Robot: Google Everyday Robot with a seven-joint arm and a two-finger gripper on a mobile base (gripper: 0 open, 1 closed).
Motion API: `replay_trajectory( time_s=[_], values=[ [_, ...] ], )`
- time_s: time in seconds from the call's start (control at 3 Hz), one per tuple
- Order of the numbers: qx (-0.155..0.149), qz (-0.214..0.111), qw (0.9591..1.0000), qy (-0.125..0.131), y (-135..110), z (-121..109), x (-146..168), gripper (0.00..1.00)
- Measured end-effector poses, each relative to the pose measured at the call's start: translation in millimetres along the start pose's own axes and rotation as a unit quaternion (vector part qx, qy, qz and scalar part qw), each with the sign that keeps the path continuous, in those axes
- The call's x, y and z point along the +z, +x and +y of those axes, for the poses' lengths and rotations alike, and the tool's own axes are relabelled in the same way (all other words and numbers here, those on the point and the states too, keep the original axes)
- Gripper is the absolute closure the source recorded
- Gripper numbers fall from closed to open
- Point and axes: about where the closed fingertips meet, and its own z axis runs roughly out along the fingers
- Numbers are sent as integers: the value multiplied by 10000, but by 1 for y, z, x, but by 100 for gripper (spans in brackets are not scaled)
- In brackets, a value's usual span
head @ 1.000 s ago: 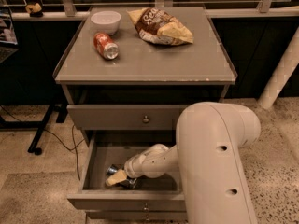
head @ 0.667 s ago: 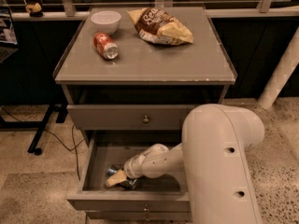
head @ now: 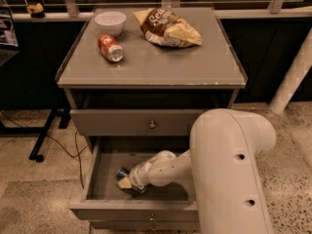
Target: Pick redbull can from middle drawer and place on counter
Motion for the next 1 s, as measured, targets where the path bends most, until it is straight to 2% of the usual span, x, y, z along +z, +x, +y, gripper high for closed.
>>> replay_trajectory(
  time_s=[0.67,1.0],
  values=[
    [0,0,10000,0,0,0,0,89],
    [0,0,10000,-1,0,0,0,100]
  ],
)
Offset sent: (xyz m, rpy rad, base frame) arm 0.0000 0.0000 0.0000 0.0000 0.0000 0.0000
